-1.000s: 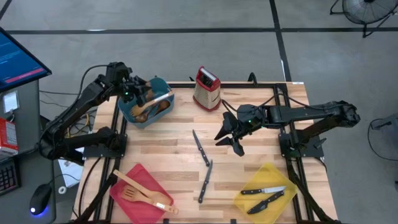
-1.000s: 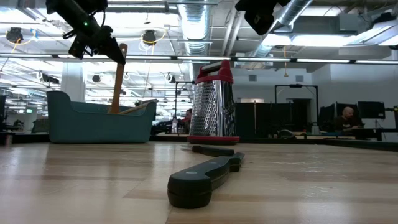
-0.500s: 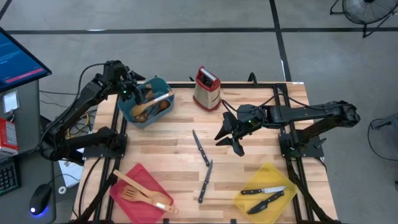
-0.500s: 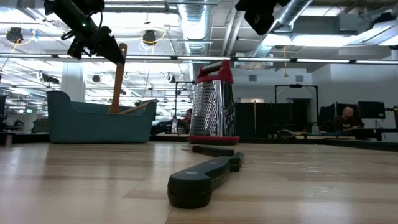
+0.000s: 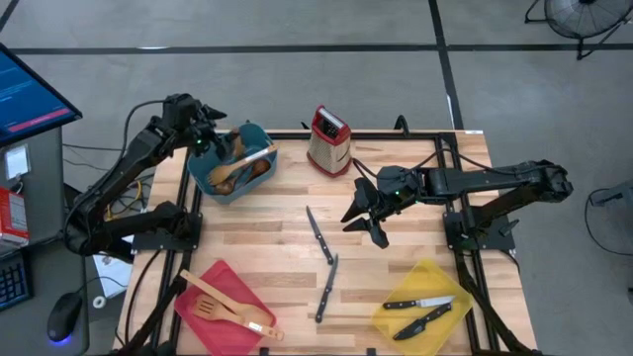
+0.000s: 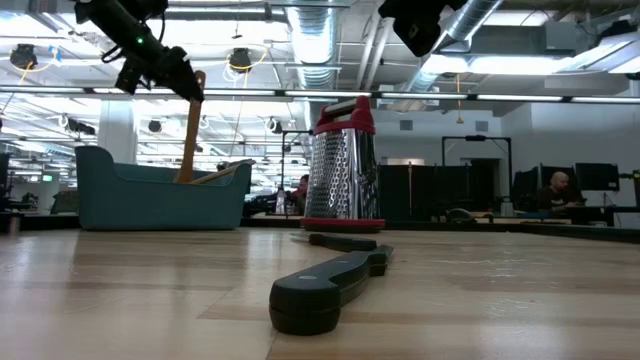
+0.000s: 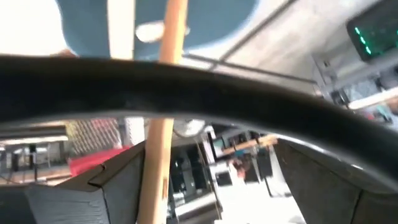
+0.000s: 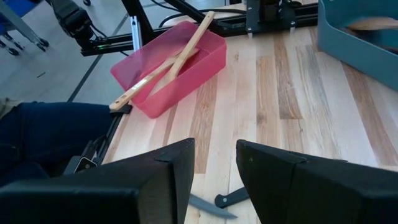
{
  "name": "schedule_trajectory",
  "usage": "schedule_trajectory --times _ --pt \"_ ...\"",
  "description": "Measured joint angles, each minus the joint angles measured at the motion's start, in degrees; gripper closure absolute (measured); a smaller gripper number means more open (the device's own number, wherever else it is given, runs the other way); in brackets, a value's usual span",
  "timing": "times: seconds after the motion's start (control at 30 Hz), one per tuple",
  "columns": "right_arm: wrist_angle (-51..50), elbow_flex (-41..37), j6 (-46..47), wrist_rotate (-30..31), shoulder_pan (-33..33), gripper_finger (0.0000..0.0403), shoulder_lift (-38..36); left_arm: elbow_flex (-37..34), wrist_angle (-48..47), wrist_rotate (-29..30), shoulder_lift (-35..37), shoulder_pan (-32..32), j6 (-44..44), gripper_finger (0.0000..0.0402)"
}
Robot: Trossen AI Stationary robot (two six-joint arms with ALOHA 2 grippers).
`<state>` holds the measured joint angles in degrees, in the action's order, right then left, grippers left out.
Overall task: Pick & Place Kitchen Items
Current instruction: Put the brown wooden serving spoon into the blue bin
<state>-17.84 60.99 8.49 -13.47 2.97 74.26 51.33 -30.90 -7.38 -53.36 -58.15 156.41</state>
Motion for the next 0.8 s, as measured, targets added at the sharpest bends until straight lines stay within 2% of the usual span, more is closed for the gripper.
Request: schedule_trajectory --times 0.17,0.47,0.8 --pt "0.4 0.0 0.0 0.0 0.0 0.0274 0.0 0.0 6.2 0.3 -0.5 -0.5 0.1 0.0076" --pt "0.3 0.0 0.1 0.0 0.0 0.0274 0.0 0.0 6.8 -1.6 -7.3 -0.5 0.1 0.0063" --pt "0.3 0.0 0.1 0.0 0.0 0.0274 0.0 0.0 14.4 -1.5 -11.6 -0.5 0.0 0.006"
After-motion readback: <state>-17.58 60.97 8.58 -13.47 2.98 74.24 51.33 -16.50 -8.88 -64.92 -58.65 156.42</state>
